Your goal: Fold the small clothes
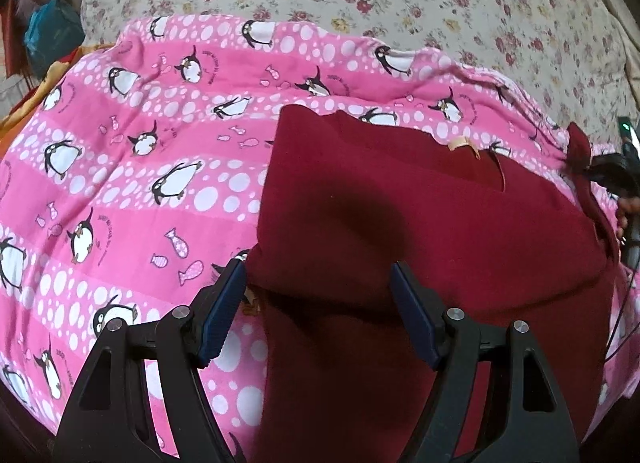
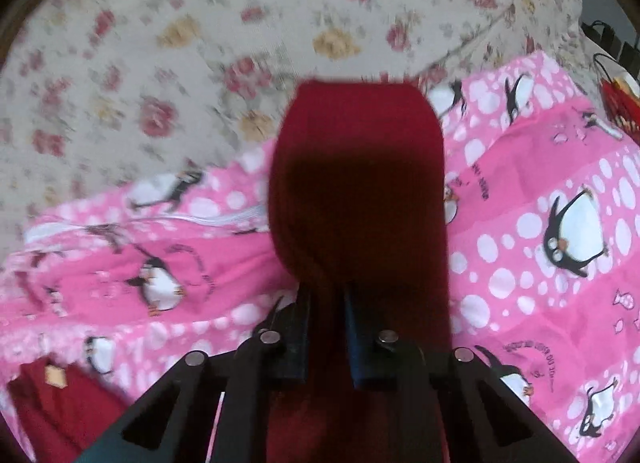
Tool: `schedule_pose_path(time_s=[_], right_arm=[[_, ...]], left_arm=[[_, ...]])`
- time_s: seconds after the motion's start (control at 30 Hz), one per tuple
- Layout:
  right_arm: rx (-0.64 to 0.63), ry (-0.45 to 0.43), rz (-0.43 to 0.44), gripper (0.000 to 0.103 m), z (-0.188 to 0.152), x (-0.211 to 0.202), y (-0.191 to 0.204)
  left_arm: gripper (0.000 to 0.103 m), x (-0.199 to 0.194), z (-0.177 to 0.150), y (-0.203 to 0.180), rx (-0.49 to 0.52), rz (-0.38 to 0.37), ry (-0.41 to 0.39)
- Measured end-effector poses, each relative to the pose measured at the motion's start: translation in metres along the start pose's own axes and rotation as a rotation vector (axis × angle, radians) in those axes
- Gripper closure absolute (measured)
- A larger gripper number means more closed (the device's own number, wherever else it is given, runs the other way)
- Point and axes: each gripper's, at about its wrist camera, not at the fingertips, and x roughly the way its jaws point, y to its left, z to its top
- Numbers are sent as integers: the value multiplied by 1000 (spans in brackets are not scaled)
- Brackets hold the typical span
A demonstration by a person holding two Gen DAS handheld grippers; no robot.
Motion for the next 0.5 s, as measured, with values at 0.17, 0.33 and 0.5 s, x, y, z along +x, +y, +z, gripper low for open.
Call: schedule_pose_path(time_s=[0.17,0.33,0.5], right_arm=[[-9,-81,210,90,-5,-66,-5],[-165,-129,436,93,-31,-154,34],[-399,-186,517,93,-65,-214,109]], left_arm=[[29,-12,1,5,-20,-6,-28],[29,-26,2,11,-54,-20,-52],[29,-43,0,13,-66,-32,-72]])
